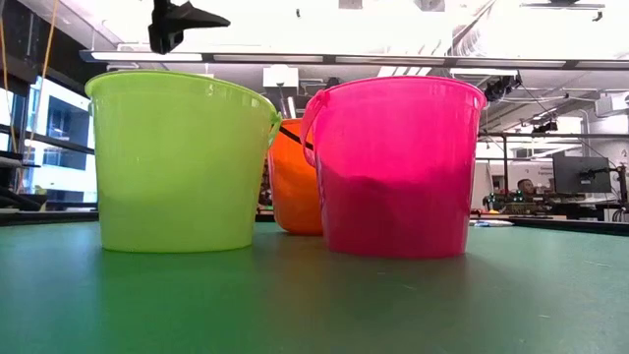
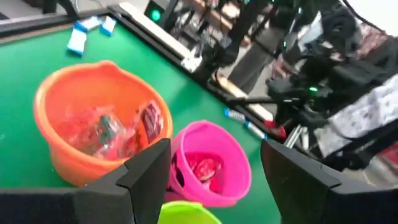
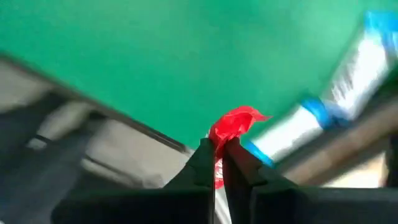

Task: Sort candy by brand, put in halloween buckets
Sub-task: Put the red chocolate bar into the pink bucket

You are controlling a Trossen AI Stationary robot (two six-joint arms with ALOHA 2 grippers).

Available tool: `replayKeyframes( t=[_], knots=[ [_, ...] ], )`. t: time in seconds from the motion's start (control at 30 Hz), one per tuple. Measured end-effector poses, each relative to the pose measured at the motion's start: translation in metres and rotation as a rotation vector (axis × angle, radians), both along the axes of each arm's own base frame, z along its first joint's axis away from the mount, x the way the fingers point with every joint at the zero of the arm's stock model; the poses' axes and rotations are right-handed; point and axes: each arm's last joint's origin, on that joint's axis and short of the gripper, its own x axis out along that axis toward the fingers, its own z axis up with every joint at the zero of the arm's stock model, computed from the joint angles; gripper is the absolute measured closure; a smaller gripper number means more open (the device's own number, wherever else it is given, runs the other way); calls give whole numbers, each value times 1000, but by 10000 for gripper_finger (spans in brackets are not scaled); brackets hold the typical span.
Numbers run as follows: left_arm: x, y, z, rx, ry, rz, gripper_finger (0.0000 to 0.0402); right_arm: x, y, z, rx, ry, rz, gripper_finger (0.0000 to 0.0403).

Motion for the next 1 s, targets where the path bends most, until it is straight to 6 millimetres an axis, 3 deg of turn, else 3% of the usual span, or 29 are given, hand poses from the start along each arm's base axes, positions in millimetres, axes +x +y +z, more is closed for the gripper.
replayKeyframes(
  t=[0.17,0.33,0.5,0.6,0.77,1.0],
  knots=[
    [-6,6,6,-38,-39,33,163,30,-4,57,-244,-540,35,393],
    [-6,0,5,-85,-32,-49,163,58,-23,79,-501,-813,69,392],
    [-4,-14,3,-145,-9,-174,163,85,-45,70,-585,-787,150,388],
    [-5,-24,2,-152,-3,-225,163,100,-57,60,-560,-730,163,363],
    [-8,-35,2,-173,-2,-246,163,118,-73,45,-531,-661,230,270],
    [-12,-46,2,-242,5,-262,163,123,-85,46,-559,-655,320,136]
  ],
)
